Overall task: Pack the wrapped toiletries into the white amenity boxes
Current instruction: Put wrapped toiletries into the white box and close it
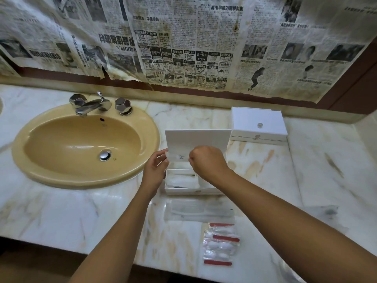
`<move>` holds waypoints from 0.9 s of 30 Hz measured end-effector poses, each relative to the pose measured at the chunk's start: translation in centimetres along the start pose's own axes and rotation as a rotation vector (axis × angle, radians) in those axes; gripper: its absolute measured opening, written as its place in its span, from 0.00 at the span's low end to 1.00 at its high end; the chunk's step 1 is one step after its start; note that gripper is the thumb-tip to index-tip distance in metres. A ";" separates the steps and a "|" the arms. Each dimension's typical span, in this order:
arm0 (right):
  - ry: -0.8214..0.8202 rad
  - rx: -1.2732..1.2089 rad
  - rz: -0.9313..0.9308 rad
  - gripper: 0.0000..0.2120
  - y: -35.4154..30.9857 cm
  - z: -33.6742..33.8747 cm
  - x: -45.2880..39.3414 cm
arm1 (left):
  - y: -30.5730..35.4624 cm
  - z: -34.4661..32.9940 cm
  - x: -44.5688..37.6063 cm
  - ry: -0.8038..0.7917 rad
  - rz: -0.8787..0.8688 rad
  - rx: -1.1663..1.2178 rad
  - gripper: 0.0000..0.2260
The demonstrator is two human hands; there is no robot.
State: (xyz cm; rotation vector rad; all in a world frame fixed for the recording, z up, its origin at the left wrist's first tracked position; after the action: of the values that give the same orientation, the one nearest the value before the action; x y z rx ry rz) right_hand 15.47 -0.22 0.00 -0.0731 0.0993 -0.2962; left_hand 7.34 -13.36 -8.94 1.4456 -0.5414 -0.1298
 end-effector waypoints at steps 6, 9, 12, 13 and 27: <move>-0.220 0.048 0.010 0.15 -0.5 -2.8 -1.2 | 0.0 -0.1 0.0 -0.004 -0.004 0.024 0.12; -0.314 0.010 -0.047 0.05 -0.2 -3.5 -1.4 | -0.1 -0.1 -0.1 -0.011 -0.011 0.043 0.12; -0.457 -0.083 -0.098 0.07 0.3 -4.4 -1.7 | -0.1 0.0 -0.1 -0.013 -0.010 0.038 0.12; -0.523 -0.158 -0.130 0.11 0.6 -5.1 -1.6 | -0.2 0.1 -0.2 -0.013 -0.009 0.035 0.12; -0.657 -0.369 -0.160 0.38 -2.0 -7.1 0.3 | 0.1 0.1 0.0 -0.015 -0.045 0.015 0.12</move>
State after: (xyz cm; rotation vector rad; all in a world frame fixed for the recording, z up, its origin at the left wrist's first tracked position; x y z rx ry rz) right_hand 14.37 -2.64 -6.88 -0.5411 -0.5089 -0.3983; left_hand 7.24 -13.43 -8.83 1.4727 -0.5230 -0.1724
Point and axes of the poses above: each hand's wrist, its own x-axis away from the middle knuckle, its own z-axis out of the back of the hand, y = z × x, the point moved 7 cm from there along -x, towards the middle knuckle, and after that the axes turned 4 degrees about y, right-handed, at the moved point
